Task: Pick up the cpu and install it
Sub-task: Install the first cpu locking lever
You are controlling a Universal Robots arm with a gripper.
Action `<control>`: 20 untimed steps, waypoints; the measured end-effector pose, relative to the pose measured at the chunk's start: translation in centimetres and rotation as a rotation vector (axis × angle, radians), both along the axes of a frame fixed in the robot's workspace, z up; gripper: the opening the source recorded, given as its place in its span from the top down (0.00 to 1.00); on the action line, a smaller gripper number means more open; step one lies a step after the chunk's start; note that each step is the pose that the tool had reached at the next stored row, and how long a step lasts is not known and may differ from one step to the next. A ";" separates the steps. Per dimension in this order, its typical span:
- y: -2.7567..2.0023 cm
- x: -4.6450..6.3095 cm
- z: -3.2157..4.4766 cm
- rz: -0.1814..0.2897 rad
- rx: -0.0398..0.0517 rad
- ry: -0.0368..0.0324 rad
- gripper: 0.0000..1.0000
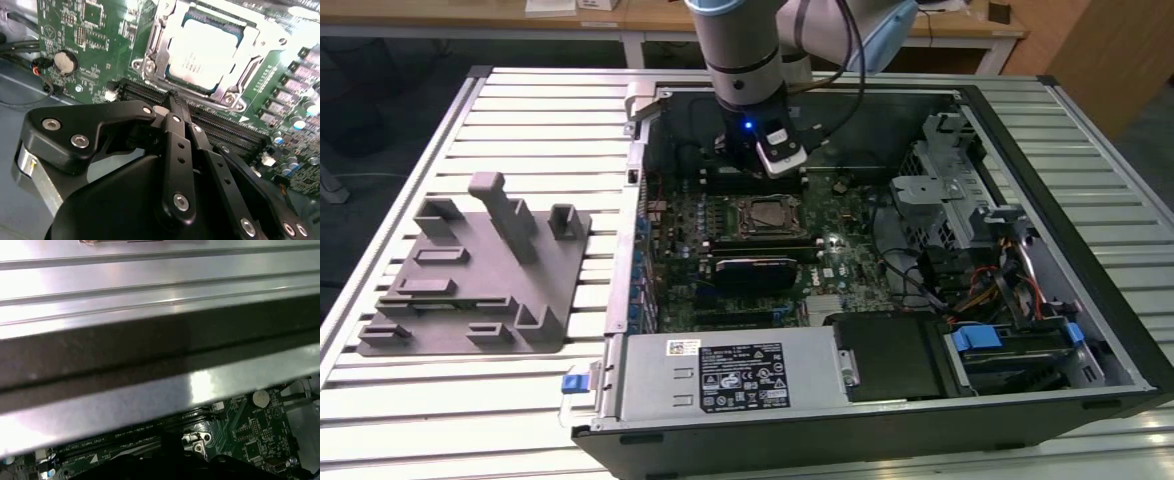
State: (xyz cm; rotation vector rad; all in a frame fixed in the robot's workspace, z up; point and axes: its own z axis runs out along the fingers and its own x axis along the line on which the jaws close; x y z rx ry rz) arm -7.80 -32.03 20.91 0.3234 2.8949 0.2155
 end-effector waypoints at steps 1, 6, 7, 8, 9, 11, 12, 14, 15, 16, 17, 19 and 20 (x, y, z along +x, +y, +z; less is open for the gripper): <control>-0.17 0.0 0.00 0.000 -0.0011 0.0001 0.89; -1.17 0.0 -0.02 0.000 -0.0070 0.0000 0.89; -1.34 0.0 -0.02 0.000 -0.0087 0.0000 0.89; -1.50 0.0 -0.02 0.000 -0.0107 0.0000 0.89; -1.64 0.0 -0.02 0.000 -0.0130 0.0000 0.89; -1.82 0.0 -0.04 0.000 -0.0195 0.0000 0.89; -1.88 0.0 -0.05 0.000 -0.0236 0.0002 0.89; -1.95 0.0 -0.07 0.000 -0.0342 0.0020 0.89; -1.96 0.0 -0.09 0.000 -0.0414 0.0032 0.89; -1.96 0.0 -0.10 0.000 -0.0499 0.0044 0.89; -1.96 0.0 -0.11 0.000 -0.0591 0.0065 0.89; -1.96 0.1 -0.14 0.000 -0.0711 0.0164 0.89; -1.96 0.2 -0.15 0.001 -0.0757 0.0237 0.89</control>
